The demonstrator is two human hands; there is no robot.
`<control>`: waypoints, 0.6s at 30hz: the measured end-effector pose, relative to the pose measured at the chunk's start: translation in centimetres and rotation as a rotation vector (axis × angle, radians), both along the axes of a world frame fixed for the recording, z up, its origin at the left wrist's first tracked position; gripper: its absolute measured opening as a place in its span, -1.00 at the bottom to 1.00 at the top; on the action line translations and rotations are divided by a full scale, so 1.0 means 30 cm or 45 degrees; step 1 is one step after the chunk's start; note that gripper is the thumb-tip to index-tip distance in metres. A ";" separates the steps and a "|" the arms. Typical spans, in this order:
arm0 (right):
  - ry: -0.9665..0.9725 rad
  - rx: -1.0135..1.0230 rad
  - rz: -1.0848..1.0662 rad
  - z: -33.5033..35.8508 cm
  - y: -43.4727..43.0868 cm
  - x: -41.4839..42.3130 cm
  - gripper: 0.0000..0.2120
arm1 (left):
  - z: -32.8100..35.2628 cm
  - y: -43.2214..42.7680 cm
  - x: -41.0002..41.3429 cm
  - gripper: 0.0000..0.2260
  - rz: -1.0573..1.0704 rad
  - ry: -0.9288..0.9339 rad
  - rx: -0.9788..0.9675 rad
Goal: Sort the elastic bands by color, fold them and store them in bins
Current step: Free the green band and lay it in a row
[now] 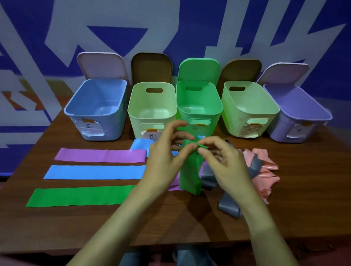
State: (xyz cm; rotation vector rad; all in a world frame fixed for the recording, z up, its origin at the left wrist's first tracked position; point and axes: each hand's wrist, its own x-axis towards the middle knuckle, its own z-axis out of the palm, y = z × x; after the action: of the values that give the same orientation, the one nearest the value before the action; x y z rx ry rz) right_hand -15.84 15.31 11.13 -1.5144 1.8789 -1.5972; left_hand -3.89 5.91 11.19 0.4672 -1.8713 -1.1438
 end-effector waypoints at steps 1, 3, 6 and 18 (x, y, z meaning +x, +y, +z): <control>0.052 -0.025 -0.045 0.008 -0.002 -0.013 -0.86 | -0.003 -0.006 -0.001 -0.64 0.010 -0.010 0.001; 0.135 -0.077 -0.120 0.033 -0.002 -0.038 -0.91 | -0.009 -0.021 -0.003 -0.66 0.031 -0.093 -0.021; 0.200 -0.082 -0.111 0.082 -0.003 -0.056 -0.91 | -0.021 -0.039 -0.015 -0.68 -0.081 -0.195 0.017; 0.400 -0.164 -0.216 0.168 -0.048 -0.093 -0.85 | -0.083 0.015 -0.100 -0.70 -0.351 -0.116 0.394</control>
State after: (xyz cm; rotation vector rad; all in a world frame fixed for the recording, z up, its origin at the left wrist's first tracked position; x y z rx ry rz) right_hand -18.63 13.85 16.18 -1.7925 2.1578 -1.6595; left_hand -6.88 6.35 8.69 0.4470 -1.8840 -1.6346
